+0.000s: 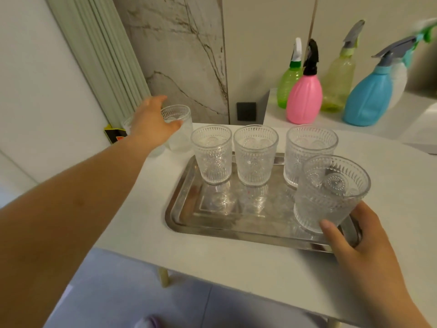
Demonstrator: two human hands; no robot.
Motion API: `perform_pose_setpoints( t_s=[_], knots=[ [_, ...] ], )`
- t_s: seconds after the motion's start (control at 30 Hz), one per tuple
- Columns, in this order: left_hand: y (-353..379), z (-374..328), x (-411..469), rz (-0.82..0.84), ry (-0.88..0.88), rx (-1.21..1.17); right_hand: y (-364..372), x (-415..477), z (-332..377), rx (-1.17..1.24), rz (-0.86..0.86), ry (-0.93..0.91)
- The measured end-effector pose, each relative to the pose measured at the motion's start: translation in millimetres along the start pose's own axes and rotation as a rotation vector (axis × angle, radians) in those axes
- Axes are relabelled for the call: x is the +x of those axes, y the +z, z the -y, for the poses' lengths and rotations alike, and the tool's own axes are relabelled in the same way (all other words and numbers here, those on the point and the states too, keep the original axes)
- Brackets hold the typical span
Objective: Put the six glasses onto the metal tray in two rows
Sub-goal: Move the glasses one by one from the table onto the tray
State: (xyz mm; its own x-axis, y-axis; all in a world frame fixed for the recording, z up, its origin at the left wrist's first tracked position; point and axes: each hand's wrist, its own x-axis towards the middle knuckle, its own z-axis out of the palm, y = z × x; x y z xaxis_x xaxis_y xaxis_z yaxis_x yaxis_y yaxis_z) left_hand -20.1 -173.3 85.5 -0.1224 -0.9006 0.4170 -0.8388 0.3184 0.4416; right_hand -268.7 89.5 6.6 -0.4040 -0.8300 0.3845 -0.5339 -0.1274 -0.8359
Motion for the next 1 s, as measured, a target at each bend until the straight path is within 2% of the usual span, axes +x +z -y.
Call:
perform_pose_setpoints(
  t_s=[0.23,0.47,0.6,0.73,0.8,0.9,1.0],
  knots=[
    [17.5,0.1,32.8,0.192,-0.132,0.082,0.7,0.9,-6.5,-0.092,-0.034,0.032],
    [23.0,-4.3,44.6,0.311,-0.237,0.188,5.3,1.0,-8.4,-0.114,-0.032,0.159],
    [24.0,-5.8,44.7,0.225,-0.215,0.277,6.8,1.0,-3.1,-0.158,-0.06,0.177],
    [20.9,-3.2,37.3,0.11,-0.135,0.373,14.5,-7.2,22.8,-0.324,-0.326,-0.02],
    [15.3,-2.6,33.3,0.052,-0.114,0.354,22.2,-12.5,36.1,-0.318,-0.378,-0.167],
    [-2.3,-5.0,31.9,0.037,-0.103,0.282,39.0,-17.2,44.9,-0.297,-0.331,-0.306],
    [-25.5,-9.9,31.7,0.013,-0.093,0.185,57.4,-19.9,48.0,-0.311,-0.181,-0.329]
  ],
)
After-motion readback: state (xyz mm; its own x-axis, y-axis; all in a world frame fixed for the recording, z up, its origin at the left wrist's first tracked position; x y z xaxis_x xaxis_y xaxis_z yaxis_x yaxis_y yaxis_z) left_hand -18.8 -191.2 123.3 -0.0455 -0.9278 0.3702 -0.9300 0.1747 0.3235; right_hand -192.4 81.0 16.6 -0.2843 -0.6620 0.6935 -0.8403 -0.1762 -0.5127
